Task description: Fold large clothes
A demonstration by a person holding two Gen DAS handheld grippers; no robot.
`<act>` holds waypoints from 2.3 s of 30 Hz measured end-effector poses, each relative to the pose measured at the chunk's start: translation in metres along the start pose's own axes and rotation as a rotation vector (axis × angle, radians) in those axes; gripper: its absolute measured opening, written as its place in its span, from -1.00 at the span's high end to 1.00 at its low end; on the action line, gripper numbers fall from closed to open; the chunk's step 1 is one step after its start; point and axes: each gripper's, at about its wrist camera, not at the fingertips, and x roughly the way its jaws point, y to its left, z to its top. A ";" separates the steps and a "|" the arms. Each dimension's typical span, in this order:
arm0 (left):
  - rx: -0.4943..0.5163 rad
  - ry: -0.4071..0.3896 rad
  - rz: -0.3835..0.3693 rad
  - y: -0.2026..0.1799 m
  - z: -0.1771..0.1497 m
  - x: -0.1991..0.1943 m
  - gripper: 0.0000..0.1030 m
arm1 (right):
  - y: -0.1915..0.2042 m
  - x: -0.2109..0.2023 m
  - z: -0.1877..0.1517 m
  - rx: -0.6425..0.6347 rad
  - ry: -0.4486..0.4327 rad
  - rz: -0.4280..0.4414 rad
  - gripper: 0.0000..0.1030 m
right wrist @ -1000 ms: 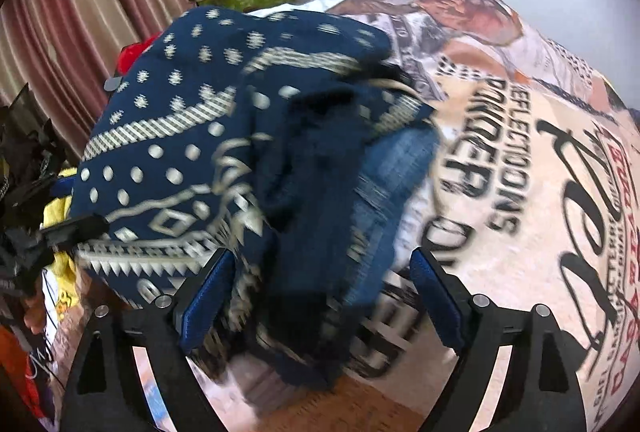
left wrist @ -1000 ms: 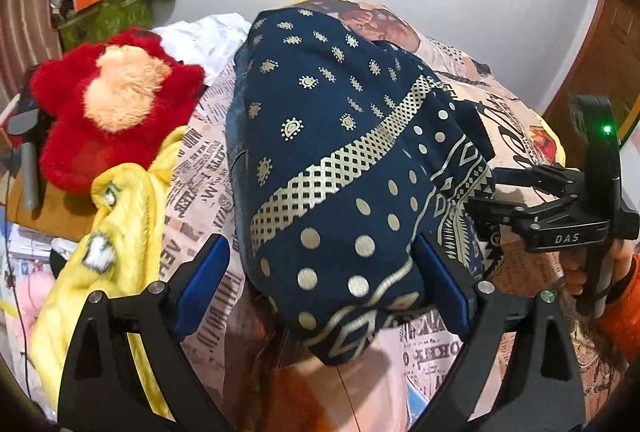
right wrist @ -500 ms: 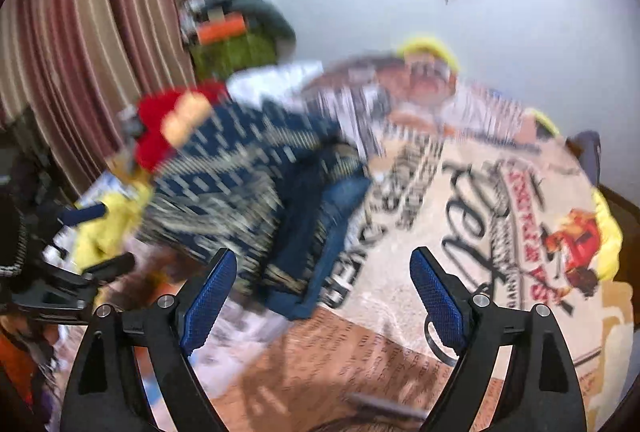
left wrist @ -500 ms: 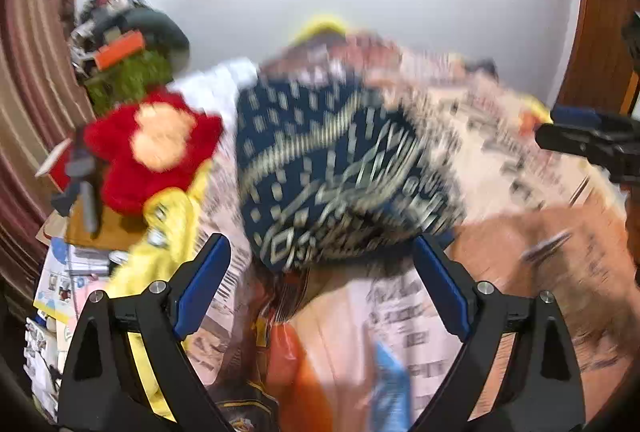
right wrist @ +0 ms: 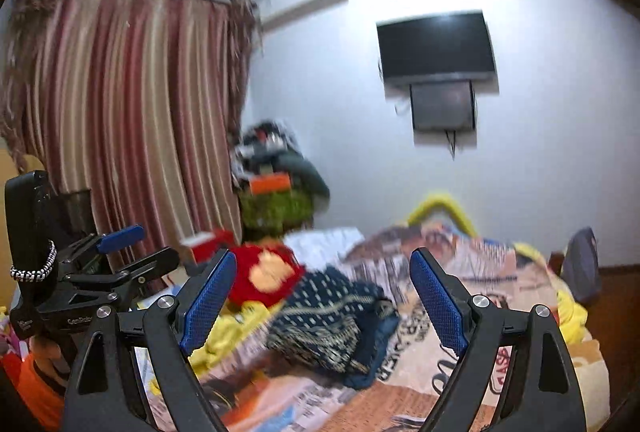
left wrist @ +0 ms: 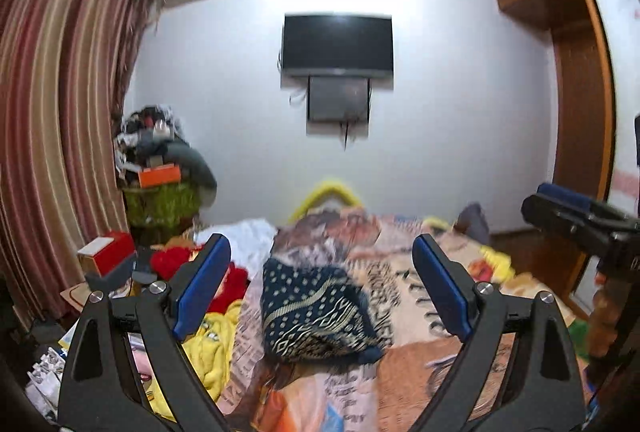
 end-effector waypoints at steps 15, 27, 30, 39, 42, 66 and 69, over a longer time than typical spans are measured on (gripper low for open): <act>-0.007 -0.070 0.027 -0.019 -0.014 -0.062 -0.89 | 0.041 -0.071 -0.016 0.006 -0.042 -0.046 -0.73; -0.002 -0.048 0.028 -0.027 -0.022 -0.057 -0.99 | 0.032 -0.072 -0.020 0.015 -0.030 -0.119 -1.00; -0.001 -0.046 0.028 -0.027 -0.022 -0.056 -0.99 | 0.031 -0.071 -0.020 0.008 -0.028 -0.127 -1.00; -0.008 -0.044 0.028 -0.028 -0.024 -0.055 -0.99 | 0.034 -0.072 -0.022 -0.005 -0.027 -0.133 -1.00; -0.006 -0.043 0.032 -0.029 -0.024 -0.054 -0.99 | 0.035 -0.072 -0.022 -0.007 -0.029 -0.137 -1.00; -0.004 -0.041 0.022 -0.027 -0.025 -0.052 -0.99 | 0.032 -0.071 -0.022 0.003 -0.026 -0.135 -1.00; -0.006 -0.041 0.022 -0.028 -0.025 -0.052 -0.99 | 0.032 -0.070 -0.022 0.005 -0.027 -0.133 -1.00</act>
